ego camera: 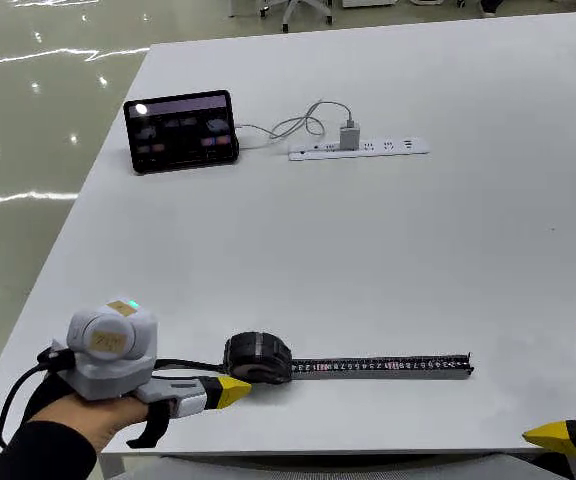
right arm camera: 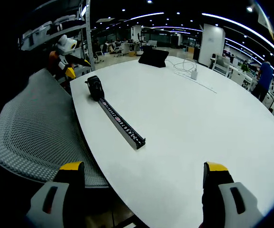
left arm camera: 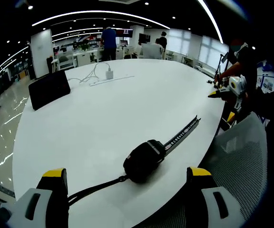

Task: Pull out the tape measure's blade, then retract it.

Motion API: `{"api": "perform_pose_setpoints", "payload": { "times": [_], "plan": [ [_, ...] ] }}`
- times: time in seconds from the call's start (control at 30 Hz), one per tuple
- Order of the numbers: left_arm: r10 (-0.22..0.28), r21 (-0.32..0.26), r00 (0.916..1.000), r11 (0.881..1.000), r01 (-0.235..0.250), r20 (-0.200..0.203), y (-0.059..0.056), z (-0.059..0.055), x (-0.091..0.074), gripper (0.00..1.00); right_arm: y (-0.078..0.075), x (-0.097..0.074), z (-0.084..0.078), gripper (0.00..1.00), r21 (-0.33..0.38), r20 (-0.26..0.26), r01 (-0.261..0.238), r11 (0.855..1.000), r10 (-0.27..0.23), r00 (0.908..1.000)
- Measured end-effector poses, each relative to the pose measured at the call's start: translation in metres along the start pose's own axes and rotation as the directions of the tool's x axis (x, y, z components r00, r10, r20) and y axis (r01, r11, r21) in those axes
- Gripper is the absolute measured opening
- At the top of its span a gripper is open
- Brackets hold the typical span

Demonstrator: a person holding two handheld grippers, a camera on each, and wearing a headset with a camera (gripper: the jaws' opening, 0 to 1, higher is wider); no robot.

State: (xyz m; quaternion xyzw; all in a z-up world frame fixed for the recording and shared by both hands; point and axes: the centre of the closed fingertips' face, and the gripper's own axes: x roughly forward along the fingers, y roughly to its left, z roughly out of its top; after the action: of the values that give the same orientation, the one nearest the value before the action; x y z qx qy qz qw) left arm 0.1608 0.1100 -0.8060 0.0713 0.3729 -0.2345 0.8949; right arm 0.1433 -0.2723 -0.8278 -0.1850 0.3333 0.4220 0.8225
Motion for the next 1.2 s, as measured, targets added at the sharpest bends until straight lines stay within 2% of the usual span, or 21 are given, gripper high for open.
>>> {"api": "perform_pose_setpoints", "payload": {
  "times": [0.03, 0.13, 0.2, 0.23, 0.27, 0.33, 0.4, 0.43, 0.5, 0.57, 0.6, 0.67, 0.77, 0.8, 0.9, 0.97, 1.03, 1.1, 1.17, 1.2],
  "plan": [
    [0.001, -0.031, 1.0000, 1.000, -0.001, 0.006, -0.002, 0.005, 0.001, 1.00, 0.002, 0.002, 0.003, 0.99, -0.006, 0.000, -0.009, 1.000, 0.009, 1.0000],
    [0.001, -0.061, 0.9995, 0.998, 0.001, 0.032, -0.008, 0.014, 0.004, 1.00, 0.004, 0.009, 0.007, 0.98, -0.032, -0.011, -0.023, 0.999, 0.023, 0.9997],
    [0.015, -0.074, 0.9996, 0.997, -0.013, 0.023, -0.009, 0.015, 0.009, 1.00, 0.006, 0.013, 0.010, 0.97, -0.046, -0.025, -0.030, 0.998, 0.029, 0.9993],
    [0.039, -0.093, 0.9990, 0.995, -0.037, 0.023, -0.006, 0.016, 0.010, 1.00, 0.006, 0.014, 0.010, 0.97, -0.055, -0.033, -0.033, 0.998, 0.032, 0.9990],
    [0.066, -0.136, 0.9976, 0.989, -0.062, 0.020, -0.006, 0.015, 0.014, 1.00, 0.008, 0.015, 0.013, 0.97, -0.067, -0.034, -0.037, 0.997, 0.035, 0.9988],
    [0.062, -0.143, 0.9978, 0.988, -0.058, 0.022, -0.011, 0.016, 0.020, 1.00, 0.009, 0.018, 0.018, 0.97, -0.075, -0.032, -0.041, 0.996, 0.039, 0.9987],
    [0.083, -0.173, 0.9965, 0.982, -0.081, 0.006, -0.013, 0.011, 0.028, 1.00, 0.011, 0.023, 0.022, 0.97, -0.087, -0.035, -0.052, 0.995, 0.049, 0.9982],
    [0.084, -0.177, 0.9964, 0.981, -0.082, 0.008, -0.015, 0.010, 0.031, 1.00, 0.011, 0.025, 0.023, 0.96, -0.097, -0.037, -0.054, 0.994, 0.051, 0.9980],
    [0.116, -0.191, 0.9933, 0.975, -0.113, 0.002, -0.015, 0.006, 0.037, 1.00, 0.010, 0.029, 0.023, 0.95, -0.117, -0.052, -0.065, 0.991, 0.059, 0.9969],
    [0.122, -0.199, 0.9925, 0.973, -0.119, 0.005, -0.020, 0.003, 0.042, 1.00, 0.010, 0.033, 0.024, 0.95, -0.133, -0.060, -0.073, 0.988, 0.066, 0.9960],
    [0.143, -0.193, 0.9896, 0.971, -0.138, 0.012, -0.020, 0.002, 0.044, 1.00, 0.010, 0.035, 0.025, 0.95, -0.142, -0.066, -0.081, 0.987, 0.072, 0.9952],
    [0.151, -0.174, 0.9885, 0.974, -0.148, 0.006, -0.024, 0.001, 0.046, 1.00, 0.011, 0.038, 0.025, 0.94, -0.153, -0.077, -0.090, 0.984, 0.079, 0.9939],
    [0.156, -0.159, 0.9874, 0.976, -0.150, 0.027, -0.034, 0.007, 0.046, 1.00, 0.012, 0.043, 0.024, 0.92, -0.179, -0.104, -0.117, 0.977, 0.099, 0.9895],
    [0.153, -0.166, 0.9878, 0.975, -0.147, 0.027, -0.036, 0.008, 0.047, 1.00, 0.013, 0.044, 0.023, 0.90, -0.197, -0.117, -0.130, 0.972, 0.108, 0.9872],
    [0.153, -0.136, 0.9880, 0.980, -0.149, 0.022, -0.043, 0.007, 0.051, 1.00, 0.014, 0.049, 0.021, 0.88, -0.261, -0.166, -0.159, 0.952, 0.118, 0.9790],
    [0.143, -0.172, 0.9895, 0.976, -0.137, 0.023, -0.044, 0.007, 0.053, 1.00, 0.016, 0.053, 0.019, 0.87, -0.323, -0.215, -0.191, 0.927, 0.124, 0.9687],
    [0.139, -0.165, 0.9901, 0.977, -0.135, 0.014, -0.042, 0.004, 0.055, 1.00, 0.018, 0.058, 0.017, 0.86, -0.377, -0.262, -0.234, 0.896, 0.140, 0.9549],
    [0.152, -0.161, 0.9883, 0.976, -0.148, 0.012, -0.038, 0.003, 0.056, 1.00, 0.020, 0.063, 0.019, 0.83, -0.400, -0.284, -0.271, 0.876, 0.163, 0.9449],
    [0.150, -0.161, 0.9885, 0.976, -0.145, 0.020, -0.037, 0.004, 0.056, 1.00, 0.020, 0.068, 0.020, 0.78, -0.405, -0.298, -0.294, 0.866, 0.179, 0.9376],
    [0.146, -0.174, 0.9890, 0.975, -0.140, 0.022, -0.037, 0.004, 0.056, 1.00, 0.020, 0.071, 0.019, 0.76, -0.412, -0.315, -0.315, 0.855, 0.190, 0.9297]
  ]
}}
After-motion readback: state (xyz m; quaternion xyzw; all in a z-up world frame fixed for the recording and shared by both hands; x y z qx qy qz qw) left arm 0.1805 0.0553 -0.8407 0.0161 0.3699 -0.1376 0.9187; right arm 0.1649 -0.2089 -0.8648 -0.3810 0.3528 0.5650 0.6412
